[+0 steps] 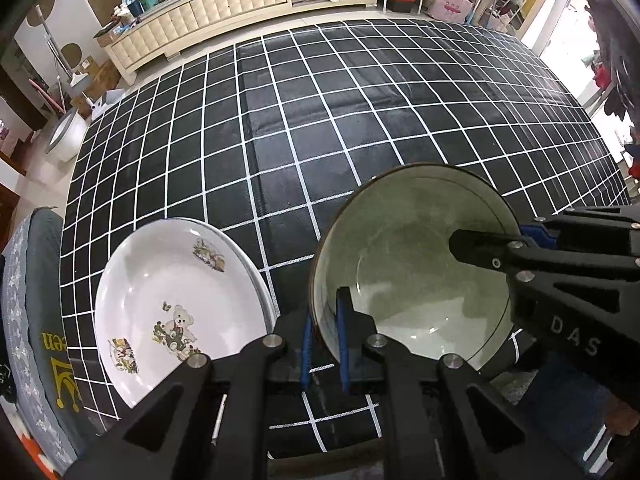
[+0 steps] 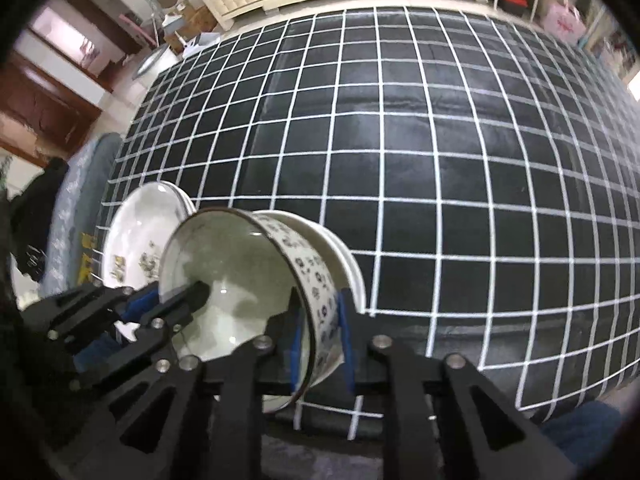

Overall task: Organize plates and bowls
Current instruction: 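Carry the gripped patterned bowl with the left tool toward the plate stack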

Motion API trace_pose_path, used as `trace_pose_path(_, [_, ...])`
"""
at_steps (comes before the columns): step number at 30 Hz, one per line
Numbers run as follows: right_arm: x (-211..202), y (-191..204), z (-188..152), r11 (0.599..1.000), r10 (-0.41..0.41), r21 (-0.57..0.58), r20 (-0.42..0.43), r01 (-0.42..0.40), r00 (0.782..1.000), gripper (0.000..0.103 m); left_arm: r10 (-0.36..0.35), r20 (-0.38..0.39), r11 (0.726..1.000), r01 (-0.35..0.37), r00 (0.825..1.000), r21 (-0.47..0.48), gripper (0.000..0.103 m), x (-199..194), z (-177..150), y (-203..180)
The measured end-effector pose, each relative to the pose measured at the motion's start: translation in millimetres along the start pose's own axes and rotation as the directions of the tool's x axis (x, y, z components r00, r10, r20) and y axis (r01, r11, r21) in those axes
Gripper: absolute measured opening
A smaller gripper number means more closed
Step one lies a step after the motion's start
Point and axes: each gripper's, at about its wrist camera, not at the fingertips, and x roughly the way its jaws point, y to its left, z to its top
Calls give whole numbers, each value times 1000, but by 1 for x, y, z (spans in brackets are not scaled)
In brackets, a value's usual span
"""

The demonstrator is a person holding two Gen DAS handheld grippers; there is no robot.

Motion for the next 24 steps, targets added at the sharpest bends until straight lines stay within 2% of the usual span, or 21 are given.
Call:
trace_pose_path(4, [-1,3,-2,1000,-1,5,-7,1,1000,30,-43,-14,998,43,999,-40,10,4,1,7])
trace_pose_path(10, [-2,6,-2,1000,20,24,-10,-20,1000,42,-38,-13,999,38,999,-20,12,10,1,6])
trace_pose_path(17, [-2,25,-3,998,-31,-48,-3,31,1000,59,-52,-20,998,51,998,-28,14,18,1,8])
trace_pose_path(18, [-3,27,-3,997,-54,-61,4,54,999,68,-53,-22,998,53,998,-26,15,18,0,8])
trace_pose_path(20, [-9,32,-3,987,-126,-93,51,130,991,78,-50,-22,999,49,999,-23,15,19,0,7])
trace_pose_path(24, [-13,27,1,992,-96,-78,46,100,994,78,-32,-1,999,32,999,-15,16,16,2,8])
